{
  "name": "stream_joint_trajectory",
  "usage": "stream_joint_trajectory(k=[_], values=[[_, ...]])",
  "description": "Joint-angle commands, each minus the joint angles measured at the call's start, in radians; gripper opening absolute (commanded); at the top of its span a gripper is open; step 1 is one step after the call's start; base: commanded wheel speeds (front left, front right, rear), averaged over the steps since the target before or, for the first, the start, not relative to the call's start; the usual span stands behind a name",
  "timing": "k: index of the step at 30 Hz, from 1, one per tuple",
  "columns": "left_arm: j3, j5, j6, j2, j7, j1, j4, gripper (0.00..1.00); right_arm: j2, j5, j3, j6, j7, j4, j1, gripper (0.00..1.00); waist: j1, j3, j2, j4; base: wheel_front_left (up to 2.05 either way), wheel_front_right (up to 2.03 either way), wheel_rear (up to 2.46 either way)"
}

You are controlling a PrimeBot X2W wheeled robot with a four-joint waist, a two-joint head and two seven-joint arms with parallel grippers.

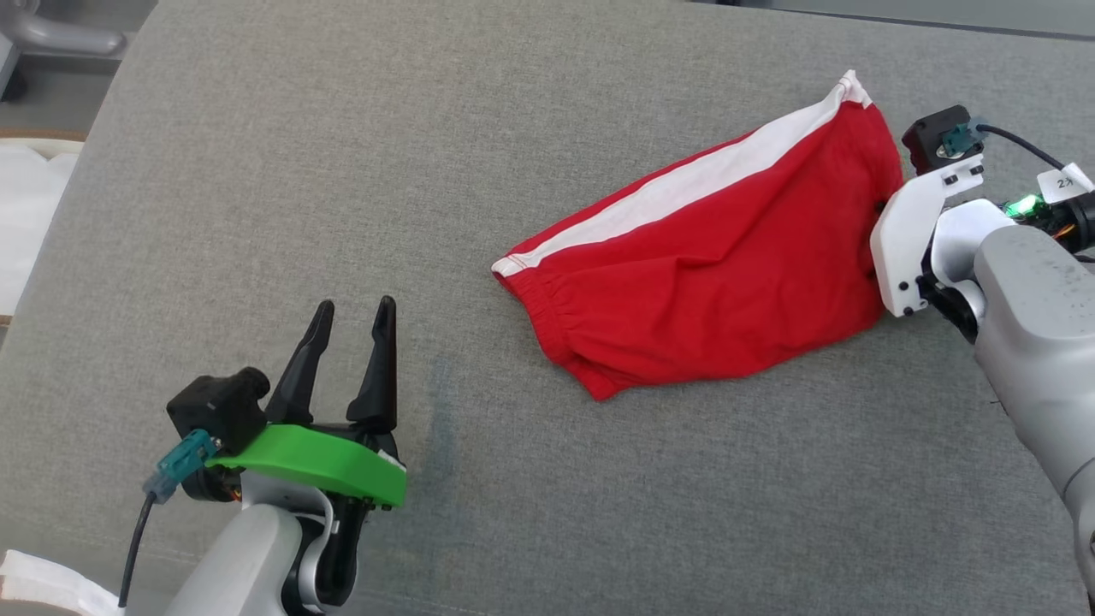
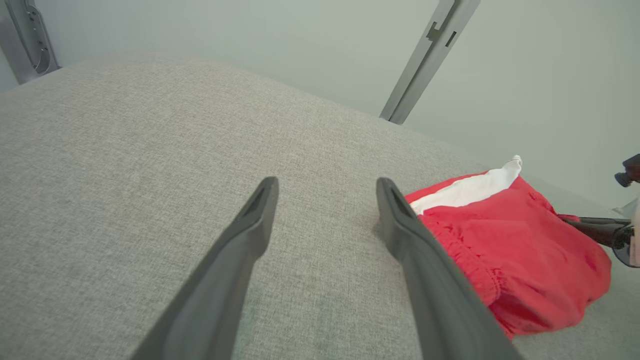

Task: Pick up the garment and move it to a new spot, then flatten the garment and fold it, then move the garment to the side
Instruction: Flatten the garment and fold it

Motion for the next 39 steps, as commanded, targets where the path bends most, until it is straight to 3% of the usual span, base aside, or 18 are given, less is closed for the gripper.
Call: stream_joint_trajectory(k=[1, 12, 22, 30, 34, 39], values=[[0.005, 0.015, -0.004, -0.001, -0.003, 0.015, 0.0, 1.0, -0.015, 0.02, 0.004, 0.003, -0.013, -0.002, 0.03, 0.0, 0.0, -0.013, 0.0, -0.016, 0.0, 0.0, 0.0], [0.01, 0.055, -0.013, 0.006, -0.002, 0.043, 0.012, 1.0, 0.003, 0.144, -0.033, 0.001, -0.189, -0.059, 0.128, 0.0, 0.0, -0.114, 0.0, -0.137, 0.0, 0.0, 0.0], [0.0, 0.082, 0.026, 0.029, 0.002, 0.096, -0.012, 1.0, 0.033, 0.209, -0.117, 0.001, -0.359, -0.107, 0.323, 0.0, 0.0, -0.186, 0.0, -0.247, 0.0, 0.0, 0.0], [-0.01, 0.087, 0.047, 0.039, 0.008, 0.125, -0.036, 1.0, 0.077, 0.18, -0.246, 0.001, -0.448, -0.132, 0.439, 0.0, 0.0, -0.197, 0.0, -0.256, 0.0, 0.0, 0.0], [-0.016, 0.09, 0.054, 0.039, 0.01, 0.126, -0.038, 1.0, 0.089, 0.116, -0.283, 0.001, -0.437, -0.162, 0.419, 0.0, 0.0, -0.196, 0.0, -0.237, 0.0, 0.0, 0.0], [-0.018, 0.087, 0.052, 0.029, 0.008, 0.127, -0.034, 1.0, 0.161, 0.047, -0.267, 0.001, -0.397, -0.237, 0.378, 0.0, 0.0, -0.197, 0.0, -0.213, 0.0, 0.0, 0.0]])
